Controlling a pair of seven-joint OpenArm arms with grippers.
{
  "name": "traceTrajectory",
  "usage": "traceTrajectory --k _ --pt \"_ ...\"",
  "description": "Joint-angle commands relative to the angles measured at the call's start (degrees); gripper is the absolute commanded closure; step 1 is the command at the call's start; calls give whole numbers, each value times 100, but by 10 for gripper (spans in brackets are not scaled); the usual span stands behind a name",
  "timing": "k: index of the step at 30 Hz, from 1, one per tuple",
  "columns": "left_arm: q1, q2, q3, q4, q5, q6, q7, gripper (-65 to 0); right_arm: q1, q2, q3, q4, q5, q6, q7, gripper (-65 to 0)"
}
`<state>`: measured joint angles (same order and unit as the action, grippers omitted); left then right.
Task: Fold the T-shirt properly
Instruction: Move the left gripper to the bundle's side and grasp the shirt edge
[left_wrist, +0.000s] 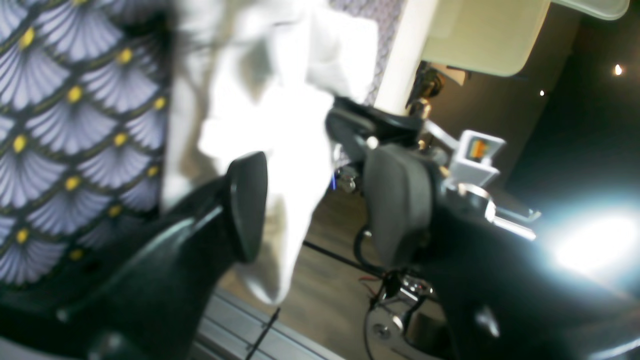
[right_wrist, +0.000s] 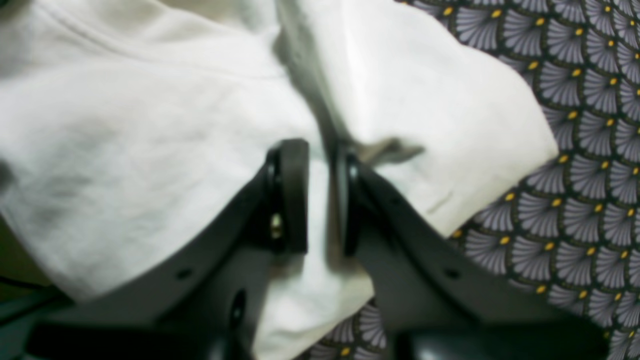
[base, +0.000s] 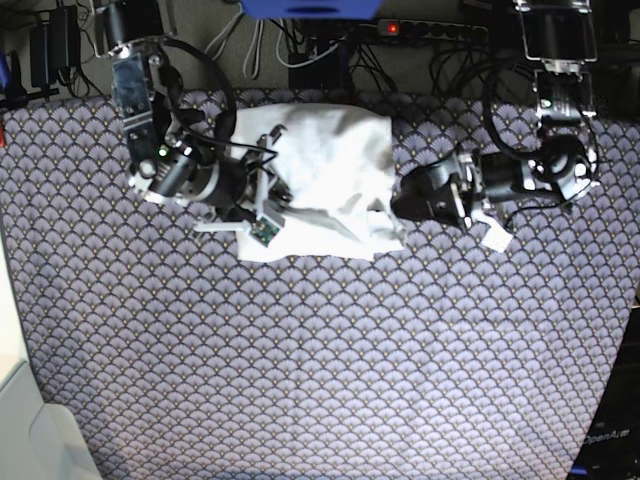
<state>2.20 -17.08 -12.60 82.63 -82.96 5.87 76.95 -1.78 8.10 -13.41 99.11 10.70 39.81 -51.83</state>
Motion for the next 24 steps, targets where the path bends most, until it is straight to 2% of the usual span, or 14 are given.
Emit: traceTrajectory --k 1,3,7,10,15,24 --pt "-136 -90 -19 31 -204 -20 46 -344 33 30 0 71 -28 19 -52 -78" --pt "-145 -116 -54 14 -204 -20 46 -391 33 30 -9 71 -28 19 -52 -78" --pt "-233 -195 -19 -100 -204 -20 72 -530 33 30 -9 71 -28 19 -52 -78" --pt "-453 -169 -10 -136 -204 -37 305 -637 33 30 -9 71 -37 19 -52 -78" --pt "-655 -169 350 -136 -204 -29 305 -650 112 30 -9 71 -46 19 -52 -78" --pt "-655 -178 368 -136 -51 -20 305 -650 130 39 -9 71 -55 19 -52 -78"
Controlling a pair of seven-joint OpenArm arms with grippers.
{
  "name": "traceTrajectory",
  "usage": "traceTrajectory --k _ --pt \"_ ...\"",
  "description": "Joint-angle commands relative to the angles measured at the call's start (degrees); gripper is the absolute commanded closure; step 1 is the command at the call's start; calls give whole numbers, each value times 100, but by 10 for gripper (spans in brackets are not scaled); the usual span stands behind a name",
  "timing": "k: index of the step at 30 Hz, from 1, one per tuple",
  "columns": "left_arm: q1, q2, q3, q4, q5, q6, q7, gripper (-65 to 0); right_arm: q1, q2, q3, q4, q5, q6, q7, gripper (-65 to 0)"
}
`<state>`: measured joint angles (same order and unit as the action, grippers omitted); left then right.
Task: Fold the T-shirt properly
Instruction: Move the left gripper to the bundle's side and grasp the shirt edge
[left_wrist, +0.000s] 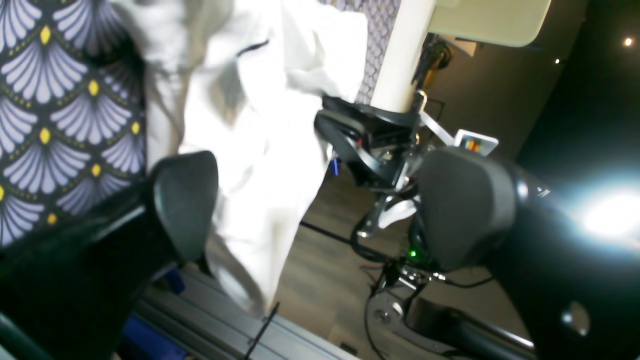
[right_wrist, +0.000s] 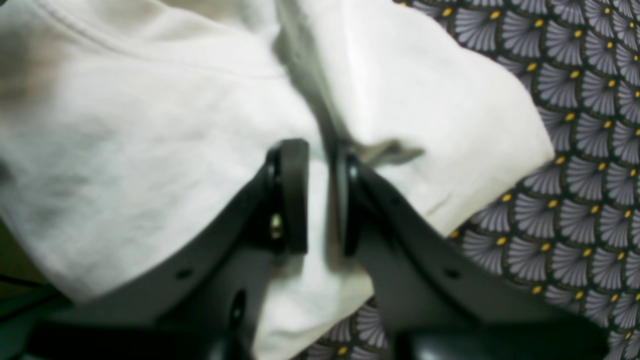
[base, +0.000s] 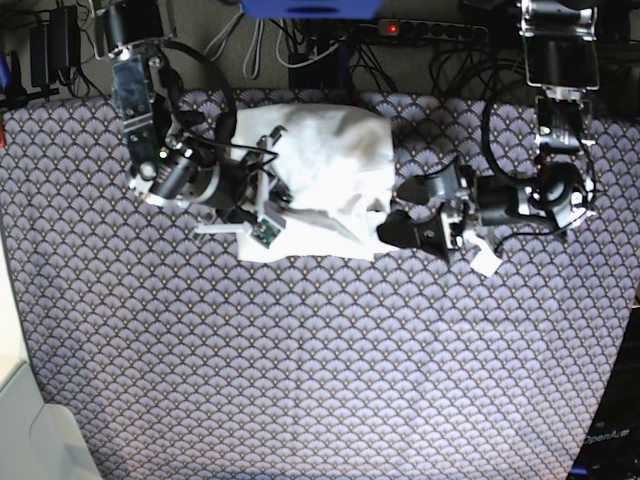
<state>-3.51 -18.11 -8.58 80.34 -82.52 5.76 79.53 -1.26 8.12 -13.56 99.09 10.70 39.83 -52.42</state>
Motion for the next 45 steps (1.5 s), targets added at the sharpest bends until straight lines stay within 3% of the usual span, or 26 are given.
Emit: traceTrajectory --k 1,7,14,19,24,30,36,45 --pt "-93 -75 -34 94 37 0 47 -650 95 36 7 74 -55 17 7 -78" --pt "-93 -66 -34 94 881 0 47 -650 183 36 7 74 -55 17 7 -78" --pt "-93 -40 -34 94 1399 0 47 -650 183 115 7 74 -55 17 7 -78" --pt "-199 356 -17 -108 1733 0 47 -650 183 115 7 74 -55 17 7 -78" --pt "-287 620 432 -266 1856 0 47 -650 165 115 7 74 -55 17 7 -78" --pt "-295 672 739 -275 1883 0 47 -650 156 124 7 74 -55 17 7 -78" --pt "-278 866 739 -434 2463 0 47 -650 148 124 7 74 -55 17 7 -78" --pt "-295 936 739 -548 2533 0 47 -650 148 124 7 74 -55 17 7 -78"
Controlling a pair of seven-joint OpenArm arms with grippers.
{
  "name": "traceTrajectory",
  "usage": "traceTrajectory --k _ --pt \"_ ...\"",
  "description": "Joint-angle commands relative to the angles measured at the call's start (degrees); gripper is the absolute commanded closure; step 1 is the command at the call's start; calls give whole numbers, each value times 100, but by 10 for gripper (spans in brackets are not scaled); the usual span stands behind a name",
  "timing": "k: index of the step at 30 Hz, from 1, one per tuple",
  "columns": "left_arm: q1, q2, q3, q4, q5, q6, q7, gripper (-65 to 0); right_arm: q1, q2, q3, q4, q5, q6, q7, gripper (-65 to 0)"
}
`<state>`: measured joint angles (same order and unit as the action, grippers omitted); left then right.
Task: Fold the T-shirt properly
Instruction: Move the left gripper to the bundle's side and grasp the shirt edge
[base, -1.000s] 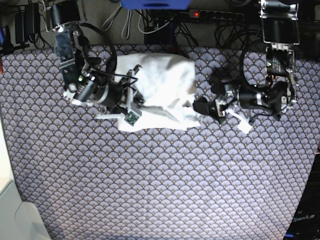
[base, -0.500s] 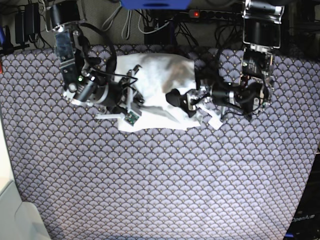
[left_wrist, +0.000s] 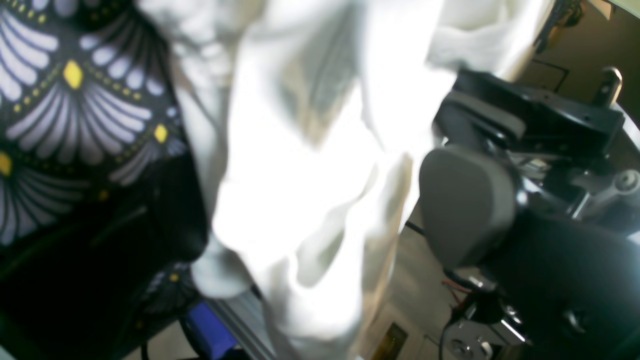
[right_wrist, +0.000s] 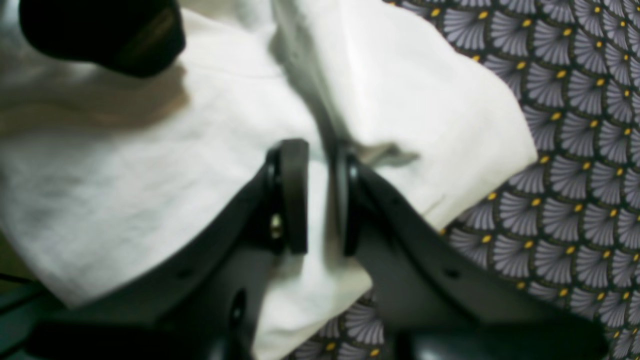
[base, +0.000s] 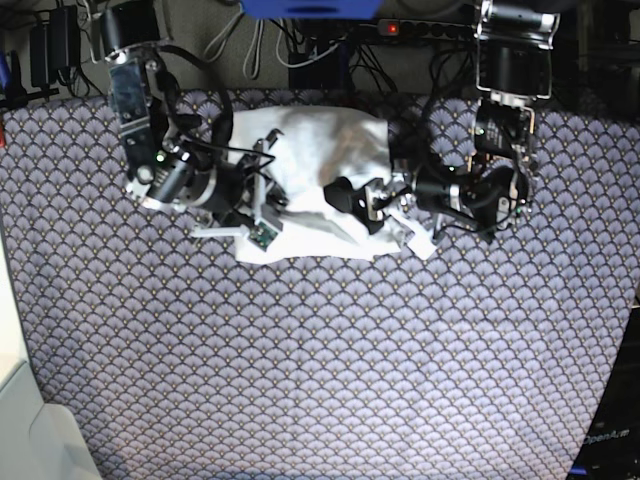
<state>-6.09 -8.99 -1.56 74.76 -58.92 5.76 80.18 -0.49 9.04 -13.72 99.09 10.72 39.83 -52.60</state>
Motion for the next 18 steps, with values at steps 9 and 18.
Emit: traceTrajectory --k 9,18 --pt "-73 25 2 1 182 0 -18 -242 62 112 57 82 -48 17 25 -78" --pt "-310 33 -6 -8 182 0 -18 -2 36 156 66 531 -48 17 -19 -78"
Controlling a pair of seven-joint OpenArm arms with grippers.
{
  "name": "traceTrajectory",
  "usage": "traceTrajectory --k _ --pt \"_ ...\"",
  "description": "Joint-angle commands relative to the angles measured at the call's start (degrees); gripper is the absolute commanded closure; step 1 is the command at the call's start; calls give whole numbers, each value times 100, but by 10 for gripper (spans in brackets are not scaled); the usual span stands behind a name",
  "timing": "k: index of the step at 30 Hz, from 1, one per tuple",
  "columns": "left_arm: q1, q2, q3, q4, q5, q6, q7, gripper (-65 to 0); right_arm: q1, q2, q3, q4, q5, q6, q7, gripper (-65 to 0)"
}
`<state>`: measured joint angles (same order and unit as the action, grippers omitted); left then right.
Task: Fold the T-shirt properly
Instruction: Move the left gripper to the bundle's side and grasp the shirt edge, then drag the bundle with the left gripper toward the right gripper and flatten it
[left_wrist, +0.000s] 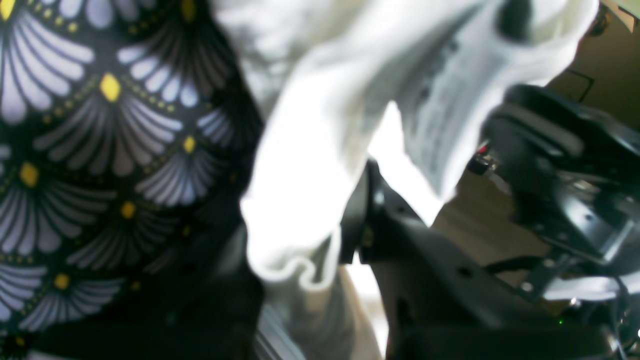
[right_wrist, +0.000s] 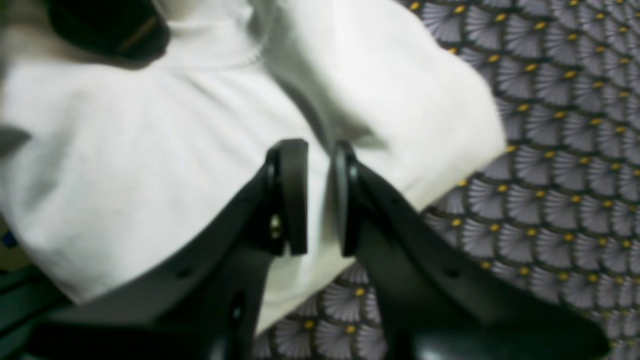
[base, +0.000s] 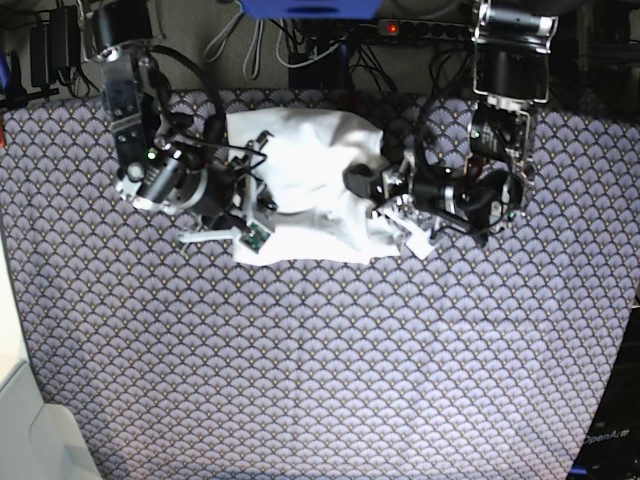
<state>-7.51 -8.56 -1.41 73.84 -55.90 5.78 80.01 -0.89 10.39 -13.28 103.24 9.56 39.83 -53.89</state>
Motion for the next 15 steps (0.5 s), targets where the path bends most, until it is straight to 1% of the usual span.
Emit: traceTrajectory --k 1,4,7,9,12,15 --pt "-177 -1 -22 101 -120 -2 -1 -1 40 38 22 203 59 17 110 -78" --pt "-238 25 14 172 -120 -2 -1 -1 -74 240 31 590 68 17 110 -78" --pt "-502 51 31 75 -67 -2 -1 -1 -162 380 31 740 59 17 110 -78" --pt "-651 69 31 75 214 -2 -1 -1 -250 468 31 740 77 17 110 -78" --pt "-968 86 66 49 733 -2 -1 -1 -382 486 40 740 59 17 110 -78" --pt "-1276 139 550 40 1181 -11 -1 -1 -505 486 40 740 59 17 118 -78"
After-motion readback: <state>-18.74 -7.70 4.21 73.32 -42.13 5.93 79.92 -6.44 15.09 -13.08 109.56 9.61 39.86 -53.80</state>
